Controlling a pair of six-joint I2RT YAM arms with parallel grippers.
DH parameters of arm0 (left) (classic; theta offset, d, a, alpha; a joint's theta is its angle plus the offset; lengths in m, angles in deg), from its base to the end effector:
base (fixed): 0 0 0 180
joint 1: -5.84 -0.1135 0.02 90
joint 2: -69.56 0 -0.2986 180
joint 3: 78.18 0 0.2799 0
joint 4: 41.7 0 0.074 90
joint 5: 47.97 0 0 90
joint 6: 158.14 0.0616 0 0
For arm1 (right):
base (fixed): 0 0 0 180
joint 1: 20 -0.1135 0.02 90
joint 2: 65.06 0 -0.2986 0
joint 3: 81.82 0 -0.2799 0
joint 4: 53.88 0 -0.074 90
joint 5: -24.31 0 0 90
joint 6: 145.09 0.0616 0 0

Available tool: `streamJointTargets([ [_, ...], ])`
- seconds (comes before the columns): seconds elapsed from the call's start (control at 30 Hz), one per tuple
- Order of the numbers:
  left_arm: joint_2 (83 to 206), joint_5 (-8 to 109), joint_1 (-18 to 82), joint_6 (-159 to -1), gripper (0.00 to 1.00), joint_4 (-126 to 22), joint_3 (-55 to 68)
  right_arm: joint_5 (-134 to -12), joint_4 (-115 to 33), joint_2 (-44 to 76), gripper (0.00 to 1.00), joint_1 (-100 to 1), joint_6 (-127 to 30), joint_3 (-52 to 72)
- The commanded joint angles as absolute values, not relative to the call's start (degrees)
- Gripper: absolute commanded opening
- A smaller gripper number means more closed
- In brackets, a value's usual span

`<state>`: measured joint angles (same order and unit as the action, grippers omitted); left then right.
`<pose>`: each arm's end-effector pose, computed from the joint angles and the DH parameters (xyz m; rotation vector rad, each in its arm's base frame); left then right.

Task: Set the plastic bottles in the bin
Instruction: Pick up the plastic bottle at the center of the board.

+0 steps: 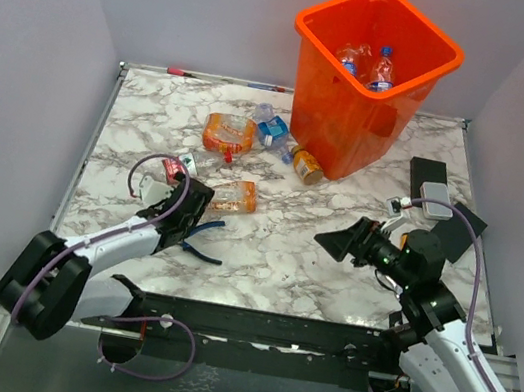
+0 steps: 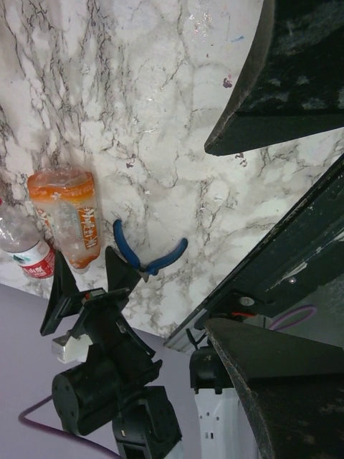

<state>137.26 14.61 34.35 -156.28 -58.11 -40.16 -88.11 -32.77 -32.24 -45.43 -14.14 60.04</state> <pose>0.2237 -0.0892 0.1585 -1.3417 1.8858 -0.4951 0.1468 0.0958 0.2657 -0.0266 1.9914 1.1422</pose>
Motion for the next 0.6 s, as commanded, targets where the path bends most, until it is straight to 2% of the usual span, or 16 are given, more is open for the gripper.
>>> streamJointTargets([
  [0.0, 144.4, 14.9, 34.5, -157.7, 0.99, -54.3, -36.2, -87.7, -31.6, -33.3, 0.98, -45.6, -13.7, 60.8],
  [0.17, 150.0, 14.1, 34.5, -157.8, 0.98, -51.6, -34.8, -88.1, -31.4, -33.7, 0.98, -45.5, -13.3, 61.3],
  [0.33, 154.0, 13.3, 34.4, -157.6, 0.92, -49.2, -34.5, -87.9, -30.9, -34.2, 0.98, -45.5, -13.4, 61.9],
  [0.47, 156.7, 13.5, 34.3, -156.9, 0.78, -46.4, -35.1, -87.8, -30.7, -34.3, 0.98, -45.5, -13.4, 62.1],
  [0.57, 158.0, 13.9, 34.3, -156.2, 0.60, -44.8, -35.3, -87.5, -30.4, -34.6, 0.98, -45.6, -13.5, 61.9],
])
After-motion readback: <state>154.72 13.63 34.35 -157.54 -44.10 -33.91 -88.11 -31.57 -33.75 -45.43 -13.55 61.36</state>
